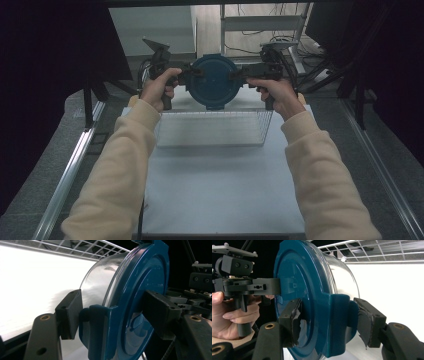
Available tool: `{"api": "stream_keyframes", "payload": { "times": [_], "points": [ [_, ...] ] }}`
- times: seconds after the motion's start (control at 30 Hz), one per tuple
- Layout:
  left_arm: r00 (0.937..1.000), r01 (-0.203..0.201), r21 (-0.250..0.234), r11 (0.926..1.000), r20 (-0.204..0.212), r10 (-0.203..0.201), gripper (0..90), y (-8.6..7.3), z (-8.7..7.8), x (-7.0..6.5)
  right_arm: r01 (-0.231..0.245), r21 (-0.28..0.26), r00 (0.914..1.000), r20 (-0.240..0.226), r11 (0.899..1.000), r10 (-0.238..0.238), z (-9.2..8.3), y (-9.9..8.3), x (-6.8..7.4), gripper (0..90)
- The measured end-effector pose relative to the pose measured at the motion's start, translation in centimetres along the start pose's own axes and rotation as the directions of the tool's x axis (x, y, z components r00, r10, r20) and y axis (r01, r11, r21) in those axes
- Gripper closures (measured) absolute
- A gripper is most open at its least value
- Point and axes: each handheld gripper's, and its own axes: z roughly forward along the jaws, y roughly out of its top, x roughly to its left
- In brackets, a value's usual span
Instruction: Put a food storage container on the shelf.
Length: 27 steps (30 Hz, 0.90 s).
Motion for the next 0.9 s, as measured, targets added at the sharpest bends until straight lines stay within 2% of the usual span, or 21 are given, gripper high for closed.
{"api": "stream_keyframes", "payload": {
  "times": [0.2, 0.37, 0.43, 0.5, 0.63, 0.67, 0.8, 0.9],
  "points": [
    [0.9996, 0.027, -0.019, 0.9994, -0.004, -0.027, 33.9, 0.5, 0.2, 0.9, -0.034, -0.001, 0.9994, -0.007, 0.999, 0.034, 1.1, 0.5, -0.8, 41.6],
    [0.9985, 0.053, -0.029, 0.9981, -0.01, -0.054, 35.0, 0.7, 0.7, 1.6, -0.083, 0.003, 0.9961, -0.031, 0.997, 0.083, 1.7, 0.9, -1.7, 40.8],
    [0.9973, 0.07, -0.03, 0.9971, -0.02, -0.071, 35.2, 0.8, 1.0, 2.0, -0.105, 0.018, 0.9936, -0.04, 0.994, 0.106, 2.1, 1.0, -2.1, 39.8],
    [0.9962, 0.082, -0.035, 0.996, -0.026, -0.083, 35.1, 0.8, 1.3, 2.2, -0.15, 0.03, 0.9871, -0.053, 0.988, 0.151, 2.6, 1.1, -2.8, 38.6],
    [0.9948, 0.096, -0.03, 0.9949, -0.03, -0.097, 34.7, 0.8, 1.7, 2.6, -0.189, 0.04, 0.9801, -0.054, 0.981, 0.191, 3.0, 1.2, -3.3, 36.0],
    [0.9949, 0.099, -0.035, 0.9944, -0.016, -0.1, 34.1, 0.7, 1.8, 2.7, -0.189, 0.038, 0.9804, -0.05, 0.981, 0.191, 3.1, 1.1, -3.4, 35.7],
    [0.9966, 0.077, -0.043, 0.9961, -0.026, -0.078, 32.3, 0.6, 1.9, 2.5, -0.172, 0.03, 0.9844, -0.031, 0.985, 0.173, 3.2, 1.1, -3.1, 32.1],
    [0.9973, 0.052, -0.075, 0.9958, -0.048, -0.056, 24.7, 0.3, 1.8, 1.9, -0.15, -0.001, 0.9887, -0.013, 0.989, 0.15, 3.1, 0.9, -2.5, 19.8]
  ]
}}
